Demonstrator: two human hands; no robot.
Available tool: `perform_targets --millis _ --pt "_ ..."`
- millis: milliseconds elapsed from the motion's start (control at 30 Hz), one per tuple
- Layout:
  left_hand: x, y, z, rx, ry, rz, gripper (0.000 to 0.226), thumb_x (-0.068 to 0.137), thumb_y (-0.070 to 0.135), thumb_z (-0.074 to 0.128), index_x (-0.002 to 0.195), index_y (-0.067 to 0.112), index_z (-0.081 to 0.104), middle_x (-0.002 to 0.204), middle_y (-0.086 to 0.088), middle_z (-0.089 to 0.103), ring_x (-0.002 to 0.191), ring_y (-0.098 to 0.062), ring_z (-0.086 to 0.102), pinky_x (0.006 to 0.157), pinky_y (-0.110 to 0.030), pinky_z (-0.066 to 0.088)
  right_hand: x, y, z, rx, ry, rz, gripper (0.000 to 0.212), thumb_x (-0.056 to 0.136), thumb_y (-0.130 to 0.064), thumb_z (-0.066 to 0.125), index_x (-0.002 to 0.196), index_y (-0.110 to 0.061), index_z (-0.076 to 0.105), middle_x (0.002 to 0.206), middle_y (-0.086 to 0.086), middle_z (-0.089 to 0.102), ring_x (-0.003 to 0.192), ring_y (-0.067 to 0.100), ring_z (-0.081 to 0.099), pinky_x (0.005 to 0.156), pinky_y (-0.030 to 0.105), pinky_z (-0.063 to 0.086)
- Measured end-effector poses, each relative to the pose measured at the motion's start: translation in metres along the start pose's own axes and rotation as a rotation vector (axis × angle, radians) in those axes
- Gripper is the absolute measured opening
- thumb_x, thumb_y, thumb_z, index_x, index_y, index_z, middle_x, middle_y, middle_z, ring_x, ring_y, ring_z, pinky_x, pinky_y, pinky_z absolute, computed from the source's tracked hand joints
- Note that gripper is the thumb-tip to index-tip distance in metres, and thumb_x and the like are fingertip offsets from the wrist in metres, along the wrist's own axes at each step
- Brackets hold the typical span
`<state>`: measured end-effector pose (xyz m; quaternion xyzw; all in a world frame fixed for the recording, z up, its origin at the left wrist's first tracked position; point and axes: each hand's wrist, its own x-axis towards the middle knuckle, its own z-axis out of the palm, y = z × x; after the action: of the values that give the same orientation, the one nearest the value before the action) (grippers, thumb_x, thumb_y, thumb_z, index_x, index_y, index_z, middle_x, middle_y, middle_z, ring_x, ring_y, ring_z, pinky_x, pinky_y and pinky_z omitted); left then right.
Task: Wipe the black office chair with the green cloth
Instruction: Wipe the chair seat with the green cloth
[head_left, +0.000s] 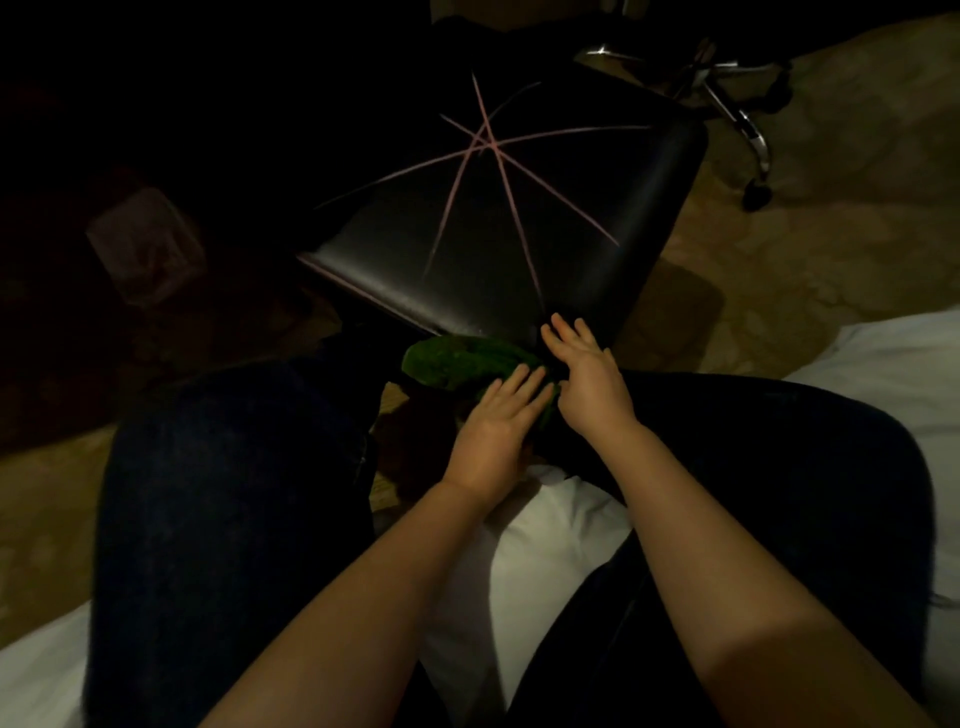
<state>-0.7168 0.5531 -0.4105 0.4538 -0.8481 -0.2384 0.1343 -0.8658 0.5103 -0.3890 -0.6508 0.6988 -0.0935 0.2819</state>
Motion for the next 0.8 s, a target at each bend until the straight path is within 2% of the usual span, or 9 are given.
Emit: perform_targets --millis 33,100,233,367,433,567,700,800 --pt "0.001 -0.001 0.002 0.05 -0.019 0.016 0.071 0.088 0.01 0.064 0.151 0.013 0.032 0.16 -0.007 0.022 0.146 -0.015 0.001 0.12 -0.033 0.0 0.001 0.001 -0.001 0.006 0.002 0.007 0.078 0.086 0.014 0.05 0.151 -0.023 0.028 0.161 -0.01 0.015 0.149 0.012 0.003 0.121 0.043 0.009" --pt "0.003 -0.001 0.004 0.128 -0.02 0.032 0.073 0.087 0.014 0.065 0.152 0.015 0.03 0.161 -0.006 0.022 0.149 -0.018 0.007 0.119 -0.034 0.004 0.002 0.002 -0.003 0.009 0.005 0.023 0.078 0.085 0.013 0.05 0.151 -0.023 0.028 0.161 -0.01 0.015 0.149 0.011 0.002 0.121 0.043 0.011" --pt "0.007 0.0 0.001 0.143 0.084 0.035 0.069 0.077 0.011 0.072 0.142 0.011 0.049 0.151 -0.01 0.041 0.141 -0.028 0.036 0.112 -0.043 0.032 0.002 0.005 -0.002 -0.058 0.032 0.064 0.079 0.088 0.008 0.051 0.152 -0.03 0.024 0.161 -0.015 0.011 0.148 0.009 0.001 0.121 0.042 0.007" --pt "0.012 -0.009 -0.008 0.175 0.193 0.023 0.051 0.084 0.011 0.042 0.131 0.008 0.061 0.141 -0.011 0.054 0.131 -0.029 0.051 0.104 -0.046 0.042 0.0 0.007 0.0 -0.076 0.042 0.069 0.083 0.085 0.008 0.053 0.152 -0.031 0.023 0.16 -0.016 0.011 0.148 0.009 0.001 0.12 0.043 0.006" --pt "0.015 -0.016 -0.012 0.155 0.228 -0.014 0.049 0.085 0.007 0.043 0.131 0.007 0.061 0.14 -0.011 0.055 0.13 -0.029 0.051 0.105 -0.046 0.042 0.001 0.008 0.0 -0.07 0.038 0.066 0.084 0.084 0.008 0.054 0.152 -0.031 0.023 0.16 -0.016 0.011 0.148 0.009 0.001 0.12 0.043 0.006" --pt "0.018 -0.031 -0.018 0.111 0.288 -0.088 0.061 0.075 -0.009 0.068 0.133 0.006 0.059 0.14 -0.012 0.055 0.132 -0.031 0.049 0.107 -0.046 0.038 0.002 0.008 -0.001 -0.043 0.021 0.064 0.086 0.083 0.011 0.054 0.152 -0.031 0.023 0.16 -0.016 0.011 0.148 0.008 0.001 0.12 0.043 0.005" --pt "0.024 -0.048 -0.032 0.032 0.35 -0.281 0.058 0.079 -0.01 0.063 0.135 0.006 0.057 0.144 -0.014 0.05 0.136 -0.031 0.044 0.112 -0.047 0.038 0.003 0.009 -0.001 -0.017 0.016 0.059 0.087 0.083 0.012 0.053 0.152 -0.031 0.024 0.16 -0.017 0.012 0.148 0.008 0.001 0.12 0.043 0.004" --pt "0.027 -0.065 -0.045 -0.002 0.392 -0.4 0.053 0.087 -0.004 0.06 0.137 0.011 0.055 0.147 -0.008 0.047 0.14 -0.022 0.038 0.115 -0.033 0.031 0.002 0.009 -0.001 -0.007 0.017 0.061 0.087 0.083 0.013 0.054 0.152 -0.03 0.024 0.16 -0.015 0.011 0.148 0.009 0.0 0.12 0.043 0.004"
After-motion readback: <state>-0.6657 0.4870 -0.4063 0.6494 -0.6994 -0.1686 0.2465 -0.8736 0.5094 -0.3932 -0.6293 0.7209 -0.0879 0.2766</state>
